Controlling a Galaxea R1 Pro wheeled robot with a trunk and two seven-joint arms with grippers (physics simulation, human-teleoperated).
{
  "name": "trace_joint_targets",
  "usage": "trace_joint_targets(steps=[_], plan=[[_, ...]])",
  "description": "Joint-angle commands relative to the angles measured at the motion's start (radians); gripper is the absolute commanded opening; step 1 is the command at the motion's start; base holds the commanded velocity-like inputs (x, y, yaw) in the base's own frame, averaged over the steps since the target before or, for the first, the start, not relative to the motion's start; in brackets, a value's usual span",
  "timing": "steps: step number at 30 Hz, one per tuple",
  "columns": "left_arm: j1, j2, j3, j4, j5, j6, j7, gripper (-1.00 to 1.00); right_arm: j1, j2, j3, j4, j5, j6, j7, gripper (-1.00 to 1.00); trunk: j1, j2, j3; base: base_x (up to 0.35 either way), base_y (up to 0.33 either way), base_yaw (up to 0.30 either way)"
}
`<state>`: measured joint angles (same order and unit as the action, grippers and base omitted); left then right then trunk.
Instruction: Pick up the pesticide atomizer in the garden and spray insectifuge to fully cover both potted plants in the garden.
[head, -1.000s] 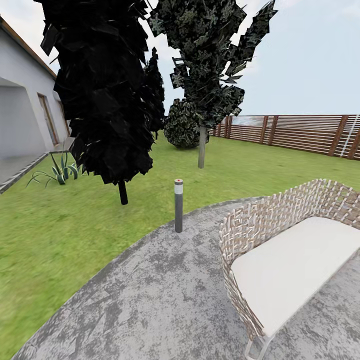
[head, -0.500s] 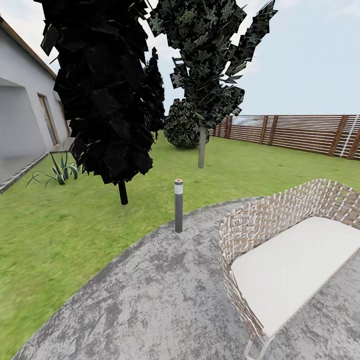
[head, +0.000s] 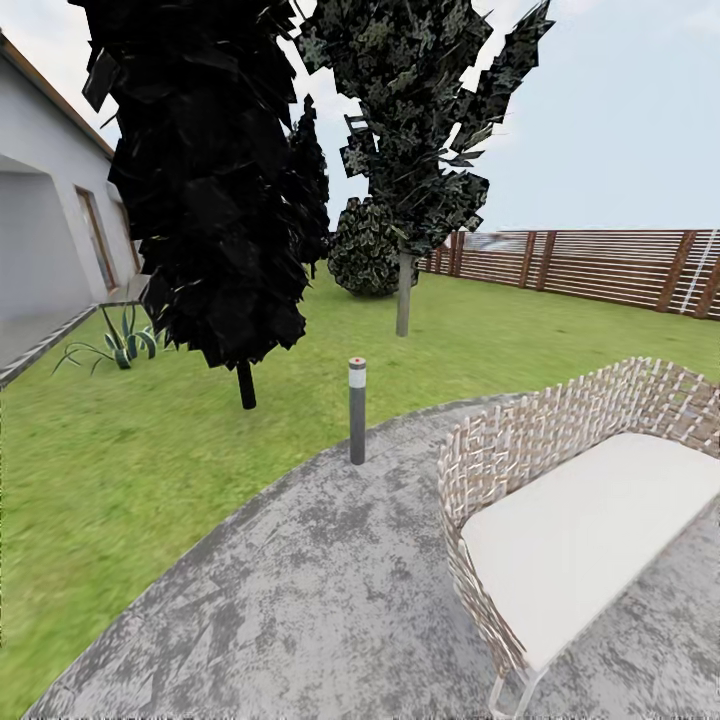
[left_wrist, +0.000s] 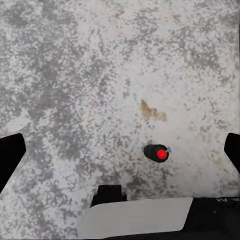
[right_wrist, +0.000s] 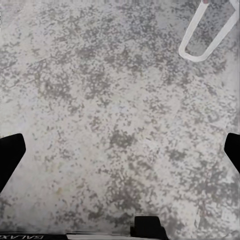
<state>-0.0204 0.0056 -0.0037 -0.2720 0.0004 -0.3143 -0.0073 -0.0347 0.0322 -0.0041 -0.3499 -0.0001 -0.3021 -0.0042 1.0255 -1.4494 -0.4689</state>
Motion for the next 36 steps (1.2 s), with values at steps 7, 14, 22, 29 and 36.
trace_joint_targets(steps=[7,14,22,29,36], plan=[[-0.002,0.007,0.004,-0.095,0.000,-0.004,-0.001,1.00,-0.001,0.000,0.004,-0.001,0.001,-0.063,0.005,1.00,0.000,-0.001,-0.001,-0.308,0.020,0.000],[-0.001,0.011,0.005,-0.103,0.000,-0.004,0.000,1.00,-0.001,0.000,0.006,-0.001,0.003,-0.076,0.007,1.00,0.000,-0.001,-0.001,-0.281,0.164,0.000],[0.000,0.013,0.006,-0.093,-0.003,-0.005,0.001,1.00,-0.001,0.000,0.006,-0.001,0.003,-0.077,0.006,1.00,0.000,-0.001,-0.001,-0.051,0.042,0.000],[0.000,0.019,0.006,-0.091,-0.003,-0.005,0.003,1.00,-0.001,0.000,0.006,-0.003,0.003,-0.078,0.006,1.00,0.000,-0.001,-0.001,-0.002,0.001,-0.030],[0.000,0.019,0.007,-0.091,-0.003,-0.005,0.003,1.00,-0.001,0.000,0.006,-0.003,0.003,-0.077,0.006,1.00,0.000,-0.001,-0.001,-0.090,0.042,-0.235]])
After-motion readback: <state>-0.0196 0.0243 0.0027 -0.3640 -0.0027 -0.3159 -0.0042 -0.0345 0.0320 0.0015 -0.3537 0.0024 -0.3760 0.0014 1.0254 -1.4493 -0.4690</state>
